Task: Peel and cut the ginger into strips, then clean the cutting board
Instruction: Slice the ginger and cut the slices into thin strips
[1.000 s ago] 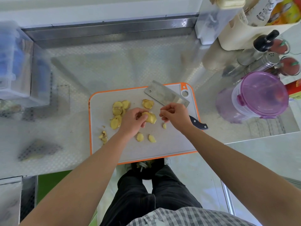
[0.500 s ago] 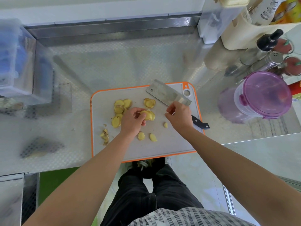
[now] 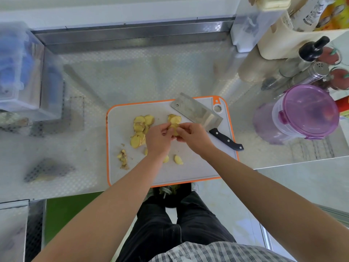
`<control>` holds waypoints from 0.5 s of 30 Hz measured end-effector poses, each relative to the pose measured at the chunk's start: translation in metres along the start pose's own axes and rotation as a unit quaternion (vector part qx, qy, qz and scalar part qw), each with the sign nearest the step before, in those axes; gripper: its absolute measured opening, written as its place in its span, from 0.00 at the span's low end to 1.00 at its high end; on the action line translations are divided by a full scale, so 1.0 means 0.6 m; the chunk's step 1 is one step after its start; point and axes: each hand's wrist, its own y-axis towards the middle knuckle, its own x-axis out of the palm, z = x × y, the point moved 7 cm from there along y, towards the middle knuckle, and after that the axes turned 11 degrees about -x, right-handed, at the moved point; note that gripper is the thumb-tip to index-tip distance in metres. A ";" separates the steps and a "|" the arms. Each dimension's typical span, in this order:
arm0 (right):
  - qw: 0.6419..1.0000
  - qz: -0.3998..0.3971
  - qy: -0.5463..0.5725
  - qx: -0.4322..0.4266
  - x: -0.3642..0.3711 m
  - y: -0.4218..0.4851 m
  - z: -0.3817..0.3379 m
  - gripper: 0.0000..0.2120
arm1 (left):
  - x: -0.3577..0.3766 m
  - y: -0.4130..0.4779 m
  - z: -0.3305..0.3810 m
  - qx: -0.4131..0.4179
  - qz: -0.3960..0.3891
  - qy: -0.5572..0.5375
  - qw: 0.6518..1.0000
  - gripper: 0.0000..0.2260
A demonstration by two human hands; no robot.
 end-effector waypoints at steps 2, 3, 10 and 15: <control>1.000 -0.019 -0.021 -0.012 0.000 -0.002 -0.008 0.11 | -0.004 0.000 -0.001 -0.012 -0.002 -0.007 1.000 0.10; 0.999 -0.025 -0.045 -0.014 -0.002 -0.001 -0.009 0.11 | -0.005 0.001 -0.003 -0.014 -0.011 -0.011 1.000 0.10; 0.998 0.024 -0.062 -0.023 -0.010 0.032 -0.009 0.10 | -0.035 0.022 -0.007 -0.053 -0.022 -0.008 0.998 0.04; 0.933 0.009 -0.328 -0.149 -0.011 0.066 -0.041 0.22 | -0.077 0.057 0.012 -0.002 0.072 0.105 0.992 0.02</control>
